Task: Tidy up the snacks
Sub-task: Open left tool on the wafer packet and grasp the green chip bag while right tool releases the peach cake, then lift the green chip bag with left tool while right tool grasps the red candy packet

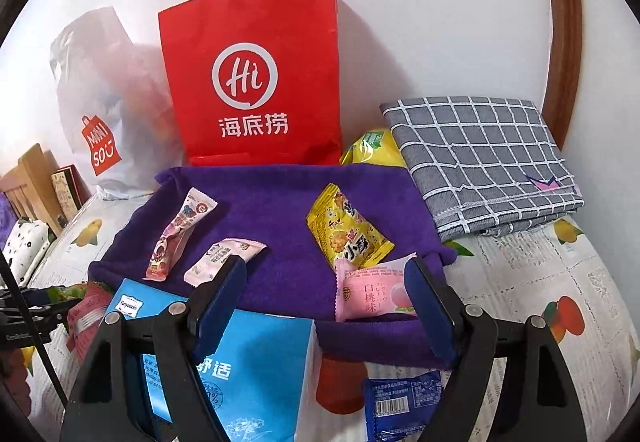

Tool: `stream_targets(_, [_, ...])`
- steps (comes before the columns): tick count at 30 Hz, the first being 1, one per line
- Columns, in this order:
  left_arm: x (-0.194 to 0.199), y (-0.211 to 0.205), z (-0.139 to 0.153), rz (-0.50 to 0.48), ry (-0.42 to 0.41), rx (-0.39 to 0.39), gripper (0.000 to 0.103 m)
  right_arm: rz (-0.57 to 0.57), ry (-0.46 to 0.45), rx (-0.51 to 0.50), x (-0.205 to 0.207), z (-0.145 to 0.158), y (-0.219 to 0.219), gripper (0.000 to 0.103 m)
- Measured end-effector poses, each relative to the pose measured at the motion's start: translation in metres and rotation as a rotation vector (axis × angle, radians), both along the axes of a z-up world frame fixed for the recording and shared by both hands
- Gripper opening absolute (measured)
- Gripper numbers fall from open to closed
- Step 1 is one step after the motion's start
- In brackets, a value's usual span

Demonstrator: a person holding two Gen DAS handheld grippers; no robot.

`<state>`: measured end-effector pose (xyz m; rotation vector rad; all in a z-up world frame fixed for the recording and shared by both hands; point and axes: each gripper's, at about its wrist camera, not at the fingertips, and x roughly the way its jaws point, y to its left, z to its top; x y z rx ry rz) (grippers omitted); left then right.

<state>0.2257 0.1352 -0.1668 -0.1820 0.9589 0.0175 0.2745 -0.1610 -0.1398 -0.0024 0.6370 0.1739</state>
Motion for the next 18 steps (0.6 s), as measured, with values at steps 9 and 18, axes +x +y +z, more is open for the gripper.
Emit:
stream_targets(9, [0.006, -0.013, -0.014, 0.005, -0.005, 0.055, 0.054, 0.009, -0.007, 0.022, -0.003, 0.004, -0.001, 0.081])
stream_targets(18, [0.000, -0.017, -0.004, -0.015, -0.068, 0.049, 0.044, 0.089, 0.051, 0.027, -0.007, -0.001, 0.003, 0.071])
